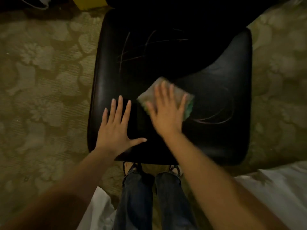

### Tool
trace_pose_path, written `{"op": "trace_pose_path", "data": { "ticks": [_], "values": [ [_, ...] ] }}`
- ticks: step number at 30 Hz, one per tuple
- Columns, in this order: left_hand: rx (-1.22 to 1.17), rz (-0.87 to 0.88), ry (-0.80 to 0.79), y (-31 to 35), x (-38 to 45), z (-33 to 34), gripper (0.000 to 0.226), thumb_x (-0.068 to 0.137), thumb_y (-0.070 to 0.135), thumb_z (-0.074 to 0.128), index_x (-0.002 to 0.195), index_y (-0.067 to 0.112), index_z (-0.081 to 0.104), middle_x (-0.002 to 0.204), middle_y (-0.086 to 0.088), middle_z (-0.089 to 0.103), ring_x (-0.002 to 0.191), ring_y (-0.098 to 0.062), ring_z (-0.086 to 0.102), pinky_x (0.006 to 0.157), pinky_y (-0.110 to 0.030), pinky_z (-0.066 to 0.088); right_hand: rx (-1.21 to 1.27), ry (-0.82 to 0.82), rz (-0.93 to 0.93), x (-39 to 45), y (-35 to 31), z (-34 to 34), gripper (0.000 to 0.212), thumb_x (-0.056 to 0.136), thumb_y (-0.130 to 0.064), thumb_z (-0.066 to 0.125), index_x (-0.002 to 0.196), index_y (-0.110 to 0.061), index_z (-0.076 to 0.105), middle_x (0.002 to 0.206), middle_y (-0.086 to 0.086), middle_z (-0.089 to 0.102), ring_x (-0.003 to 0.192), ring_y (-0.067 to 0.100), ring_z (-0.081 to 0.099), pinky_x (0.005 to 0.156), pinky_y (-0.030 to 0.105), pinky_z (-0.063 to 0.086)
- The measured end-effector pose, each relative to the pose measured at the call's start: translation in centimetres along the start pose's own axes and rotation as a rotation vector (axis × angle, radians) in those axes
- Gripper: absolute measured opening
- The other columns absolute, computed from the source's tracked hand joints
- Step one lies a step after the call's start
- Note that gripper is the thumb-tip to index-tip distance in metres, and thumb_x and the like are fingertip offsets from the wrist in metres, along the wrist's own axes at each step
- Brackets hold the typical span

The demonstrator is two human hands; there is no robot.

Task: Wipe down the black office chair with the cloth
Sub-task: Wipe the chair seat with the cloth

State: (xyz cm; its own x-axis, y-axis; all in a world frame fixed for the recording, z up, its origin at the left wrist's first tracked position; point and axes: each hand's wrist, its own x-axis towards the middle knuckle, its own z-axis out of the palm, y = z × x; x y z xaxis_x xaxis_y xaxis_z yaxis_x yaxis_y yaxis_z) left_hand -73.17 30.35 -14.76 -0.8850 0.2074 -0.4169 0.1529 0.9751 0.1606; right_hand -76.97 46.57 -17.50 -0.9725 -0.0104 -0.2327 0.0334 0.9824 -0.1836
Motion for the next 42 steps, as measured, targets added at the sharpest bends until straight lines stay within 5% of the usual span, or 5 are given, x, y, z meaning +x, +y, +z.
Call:
{"op": "trace_pose_path", "data": {
  "ticks": [11,18,26,35,42],
  "values": [
    [0.073,0.235,-0.108,5.2,4.3,-2.7,0.126,0.057,0.084,0.043,0.135,0.021,-0.032,0.145,-0.005,-0.038,0.135,-0.022,-0.032,0.111,-0.041,-0.017,0.123,0.166,0.611,-1.4,12.8,-2.2,0.058,0.098,-0.047,0.019,0.149,-0.021,0.014,0.157,0.004,0.014,0.144,0.023,0.005,0.113,0.057,0.0],
    [0.105,0.247,-0.146,8.0,5.3,-2.3,0.125,0.055,0.087,0.034,0.133,0.018,-0.035,0.143,-0.004,-0.04,0.134,-0.02,-0.034,0.11,-0.04,-0.02,0.03,0.075,0.055,-3.9,8.9,-0.2,0.056,0.095,-0.046,0.023,0.147,-0.023,0.02,0.153,0.001,0.024,0.141,0.017,0.012,0.112,0.053,0.006],
    [0.092,0.212,-0.248,7.1,5.4,-1.9,0.13,0.044,0.093,0.02,0.133,0.017,-0.036,0.142,-0.001,-0.042,0.134,-0.02,-0.034,0.113,-0.042,-0.013,0.106,0.135,0.499,1.3,16.8,-3.6,0.058,0.097,-0.049,0.018,0.149,-0.023,0.011,0.157,0.003,0.012,0.144,0.021,0.003,0.113,0.058,0.003],
    [0.112,0.205,-0.276,7.0,5.6,-2.1,0.129,0.054,0.085,0.04,0.135,0.017,-0.035,0.142,-0.001,-0.041,0.13,-0.017,-0.041,0.11,-0.039,-0.015,-0.002,-0.022,-0.2,-6.0,11.2,-0.7,0.057,0.091,-0.045,0.031,0.144,-0.025,0.022,0.148,-0.003,0.033,0.139,0.014,0.018,0.108,0.057,0.02],
    [0.11,0.223,-0.227,7.1,5.7,-2.1,0.128,0.051,0.087,0.033,0.133,0.021,-0.038,0.143,-0.003,-0.039,0.134,-0.019,-0.034,0.111,-0.037,-0.015,0.084,0.034,0.339,5.3,12.4,-4.0,0.057,0.098,-0.046,0.015,0.149,-0.024,0.004,0.158,0.001,0.002,0.144,0.019,-0.003,0.113,0.056,-0.004]
  ]
}}
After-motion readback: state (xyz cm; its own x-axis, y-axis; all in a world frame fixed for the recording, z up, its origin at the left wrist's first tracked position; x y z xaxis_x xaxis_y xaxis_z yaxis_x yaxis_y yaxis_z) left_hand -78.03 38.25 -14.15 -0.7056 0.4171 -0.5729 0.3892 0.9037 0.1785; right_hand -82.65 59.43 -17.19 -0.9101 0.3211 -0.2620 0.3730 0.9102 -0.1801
